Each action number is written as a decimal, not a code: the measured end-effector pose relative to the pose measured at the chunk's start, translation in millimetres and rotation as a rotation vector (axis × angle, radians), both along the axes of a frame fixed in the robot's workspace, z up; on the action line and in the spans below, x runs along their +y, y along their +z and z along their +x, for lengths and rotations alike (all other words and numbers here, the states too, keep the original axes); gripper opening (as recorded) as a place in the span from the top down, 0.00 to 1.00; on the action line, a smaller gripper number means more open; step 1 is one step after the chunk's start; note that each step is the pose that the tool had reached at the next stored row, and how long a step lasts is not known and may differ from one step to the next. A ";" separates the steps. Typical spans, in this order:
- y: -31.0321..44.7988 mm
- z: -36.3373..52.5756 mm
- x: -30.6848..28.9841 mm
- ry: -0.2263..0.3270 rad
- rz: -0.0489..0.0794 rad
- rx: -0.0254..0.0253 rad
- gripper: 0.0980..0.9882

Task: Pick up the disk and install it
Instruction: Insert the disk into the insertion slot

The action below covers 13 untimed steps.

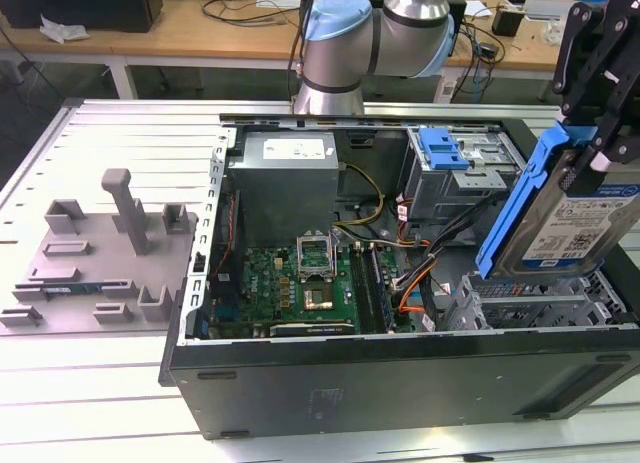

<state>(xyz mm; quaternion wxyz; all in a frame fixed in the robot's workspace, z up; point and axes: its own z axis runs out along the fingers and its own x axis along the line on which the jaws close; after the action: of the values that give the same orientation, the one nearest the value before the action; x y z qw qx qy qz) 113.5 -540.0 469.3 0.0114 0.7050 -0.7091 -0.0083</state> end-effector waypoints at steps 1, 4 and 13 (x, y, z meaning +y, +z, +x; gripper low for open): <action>-0.4 0.1 0.0 0.000 0.000 0.0000 0.70; -3.2 0.8 -0.1 0.000 0.000 0.0000 0.70; -11.5 0.8 -0.3 0.000 0.000 0.0000 0.70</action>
<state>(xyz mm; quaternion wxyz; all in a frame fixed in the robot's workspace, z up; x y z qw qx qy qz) 114.3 -540.3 457.7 0.0114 0.7049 -0.7091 -0.0083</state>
